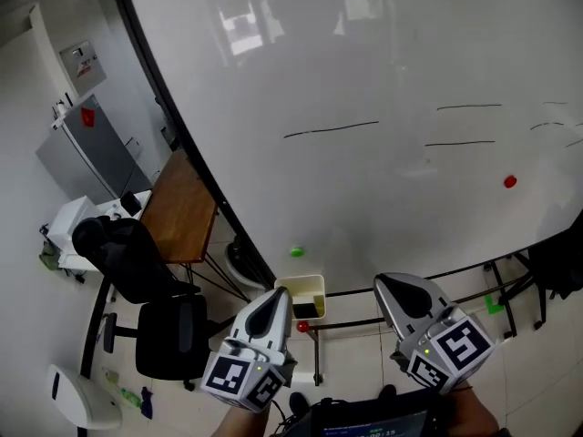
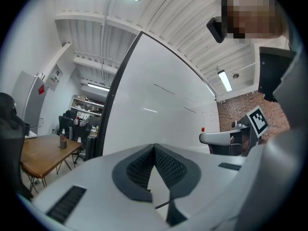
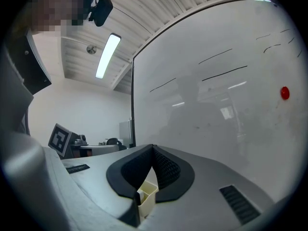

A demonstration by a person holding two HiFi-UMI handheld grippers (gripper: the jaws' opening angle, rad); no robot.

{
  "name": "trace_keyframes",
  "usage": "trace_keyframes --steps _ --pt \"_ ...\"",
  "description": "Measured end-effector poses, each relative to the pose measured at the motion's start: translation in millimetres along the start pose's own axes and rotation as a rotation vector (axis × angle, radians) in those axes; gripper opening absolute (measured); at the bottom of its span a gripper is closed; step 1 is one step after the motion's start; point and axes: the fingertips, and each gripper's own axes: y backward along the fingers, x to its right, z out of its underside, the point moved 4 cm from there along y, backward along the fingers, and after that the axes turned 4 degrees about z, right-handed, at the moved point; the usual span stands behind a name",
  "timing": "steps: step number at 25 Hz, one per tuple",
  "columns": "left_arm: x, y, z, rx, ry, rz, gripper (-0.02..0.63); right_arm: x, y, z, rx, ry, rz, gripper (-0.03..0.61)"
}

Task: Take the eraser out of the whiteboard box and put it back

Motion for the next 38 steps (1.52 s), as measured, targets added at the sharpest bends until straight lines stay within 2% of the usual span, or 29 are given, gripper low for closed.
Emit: trace_keyframes --steps 4,8,13,16,20,24,27,31,34,38 --pt "39.1 -18.3 13.4 -0.007 0.000 -0.062 0.026 41.3 33.7 3.7 0.001 0.041 -0.025 0.021" --pt "73.5 -20.5 16.2 -0.018 -0.018 -0.063 0.026 63.3 56.5 4.5 0.011 0.013 -0.024 0.021" --pt "111.9 -2.0 7.2 0.024 -0.032 0.012 0.026 49.6 88.7 -6.9 0.032 0.021 -0.002 0.021" --pt "118.2 16.9 3.6 0.021 -0.010 0.058 0.026 29.4 105.5 -8.8 0.023 -0.005 0.043 0.021" --pt "120.8 39.9 6.7 0.031 0.027 0.122 0.026 5.9 121.8 -8.9 0.006 0.022 0.078 0.021" --pt "135.1 47.1 17.9 0.012 0.053 0.207 0.025 0.5 152.8 -4.7 0.001 0.012 0.158 0.021" --pt "155.8 48.5 20.3 0.009 0.056 0.218 0.026 5.4 185.2 -10.6 0.011 0.005 0.195 0.021" --pt "208.0 58.3 18.1 0.013 0.035 0.219 0.026 21.7 241.6 -22.1 0.054 0.001 0.209 0.021" --pt "264.8 53.8 12.0 0.043 -0.006 0.206 0.026 47.5 295.5 -30.6 0.074 0.006 0.196 0.021" --pt "342.1 39.1 11.9 0.064 -0.009 0.178 0.026 87.9 363.6 -39.4 0.054 0.012 0.168 0.021"
